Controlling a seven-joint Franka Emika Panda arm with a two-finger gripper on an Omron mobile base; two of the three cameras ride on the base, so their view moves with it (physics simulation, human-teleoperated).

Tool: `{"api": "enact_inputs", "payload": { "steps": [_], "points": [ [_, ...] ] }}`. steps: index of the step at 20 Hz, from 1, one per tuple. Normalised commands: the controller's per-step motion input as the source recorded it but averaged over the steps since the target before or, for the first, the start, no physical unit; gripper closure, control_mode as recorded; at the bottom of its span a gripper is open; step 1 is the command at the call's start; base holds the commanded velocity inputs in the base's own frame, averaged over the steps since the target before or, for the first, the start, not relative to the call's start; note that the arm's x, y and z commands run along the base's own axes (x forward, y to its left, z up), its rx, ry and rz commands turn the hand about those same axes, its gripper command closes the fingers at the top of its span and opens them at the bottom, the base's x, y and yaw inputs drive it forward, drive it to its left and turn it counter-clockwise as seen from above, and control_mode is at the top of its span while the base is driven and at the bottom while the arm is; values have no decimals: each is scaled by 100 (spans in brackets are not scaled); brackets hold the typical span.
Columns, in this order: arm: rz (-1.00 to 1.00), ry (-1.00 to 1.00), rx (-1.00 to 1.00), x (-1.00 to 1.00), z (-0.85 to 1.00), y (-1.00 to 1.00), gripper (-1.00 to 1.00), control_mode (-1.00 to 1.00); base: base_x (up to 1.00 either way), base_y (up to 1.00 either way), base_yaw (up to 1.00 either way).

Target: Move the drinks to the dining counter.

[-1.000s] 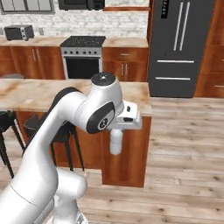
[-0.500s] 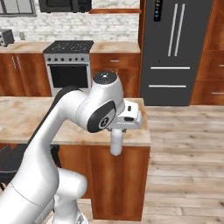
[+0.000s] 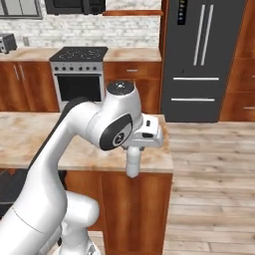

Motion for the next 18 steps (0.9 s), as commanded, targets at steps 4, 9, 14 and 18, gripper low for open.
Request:
{"api": "enact_inputs", "payload": {
  "steps": [4,9,14,18],
  "points": [
    [0,0,0,0,0,0,100,100,100,8,35],
    [0,0,0,0,0,0,100,100,100,0,55],
    [0,0,0,0,0,0,100,100,100,0,50],
    [0,0,0,0,0,0,100,100,100,0,46]
  ]
}}
